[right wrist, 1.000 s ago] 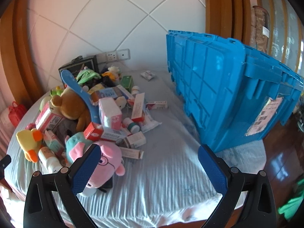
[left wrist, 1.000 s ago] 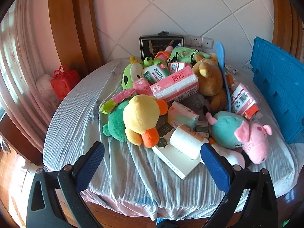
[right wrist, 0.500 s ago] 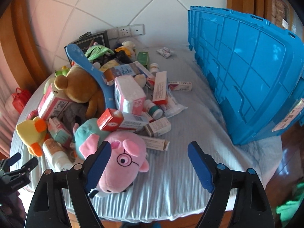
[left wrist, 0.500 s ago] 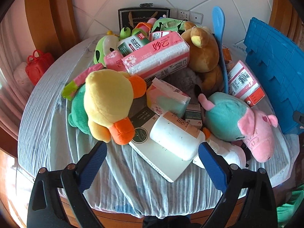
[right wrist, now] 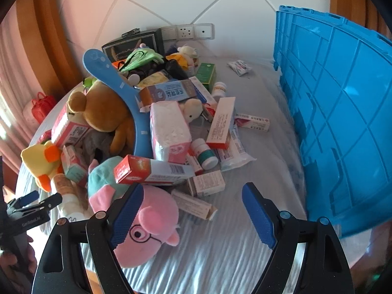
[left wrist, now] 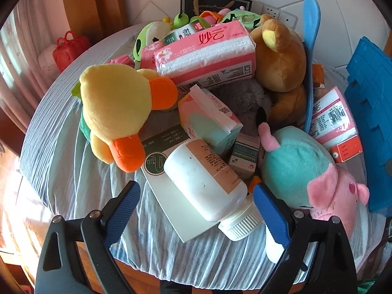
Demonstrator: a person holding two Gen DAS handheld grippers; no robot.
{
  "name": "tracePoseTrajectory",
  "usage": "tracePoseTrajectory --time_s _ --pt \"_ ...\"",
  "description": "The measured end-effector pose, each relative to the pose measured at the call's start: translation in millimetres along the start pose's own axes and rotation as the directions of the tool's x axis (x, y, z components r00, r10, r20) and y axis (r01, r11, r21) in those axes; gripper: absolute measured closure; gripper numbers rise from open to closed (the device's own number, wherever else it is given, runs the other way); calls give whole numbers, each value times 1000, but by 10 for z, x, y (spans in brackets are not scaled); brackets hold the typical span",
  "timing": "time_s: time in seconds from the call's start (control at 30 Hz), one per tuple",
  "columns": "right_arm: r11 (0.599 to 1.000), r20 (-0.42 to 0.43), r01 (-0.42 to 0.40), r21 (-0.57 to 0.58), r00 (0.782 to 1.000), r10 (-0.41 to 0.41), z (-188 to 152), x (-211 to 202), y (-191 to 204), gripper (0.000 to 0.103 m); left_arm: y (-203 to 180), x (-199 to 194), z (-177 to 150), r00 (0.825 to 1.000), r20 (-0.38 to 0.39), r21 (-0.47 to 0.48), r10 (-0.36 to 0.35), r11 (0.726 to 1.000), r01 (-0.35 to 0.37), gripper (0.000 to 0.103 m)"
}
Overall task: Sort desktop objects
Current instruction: 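Grasp the white pill bottle with the left tool while the right tool grasps a red medicine box, then carry the white bottle and red box over the blue crate with both tools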
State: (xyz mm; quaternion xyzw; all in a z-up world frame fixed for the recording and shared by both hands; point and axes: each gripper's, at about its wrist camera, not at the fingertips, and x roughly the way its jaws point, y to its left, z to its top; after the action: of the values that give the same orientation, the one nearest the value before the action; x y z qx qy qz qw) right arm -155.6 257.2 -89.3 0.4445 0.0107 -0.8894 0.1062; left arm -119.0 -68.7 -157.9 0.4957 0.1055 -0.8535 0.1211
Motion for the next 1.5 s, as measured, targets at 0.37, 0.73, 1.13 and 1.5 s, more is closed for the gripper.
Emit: tracePoseTrajectory --time_s 0.37,0.73,1.13,1.5 --pt "959 -102 -210 -191 976 194 130 434 95 21 -118 381 -122 995 -55 -109 89 990 -94 48" --pt "954 -109 -237 -184 969 220 187 665 511 16 -246 -249 -40 990 124 45 70 996 -76 48" --pt "987 -72 -110 -120 992 102 134 682 500 52 -509 -452 238 975 203 212 -85 976 40 48" --pt "997 115 -81 -7 990 81 511 -137 236 59 -774 -903 619 922 299 340 -247 930 139 48"
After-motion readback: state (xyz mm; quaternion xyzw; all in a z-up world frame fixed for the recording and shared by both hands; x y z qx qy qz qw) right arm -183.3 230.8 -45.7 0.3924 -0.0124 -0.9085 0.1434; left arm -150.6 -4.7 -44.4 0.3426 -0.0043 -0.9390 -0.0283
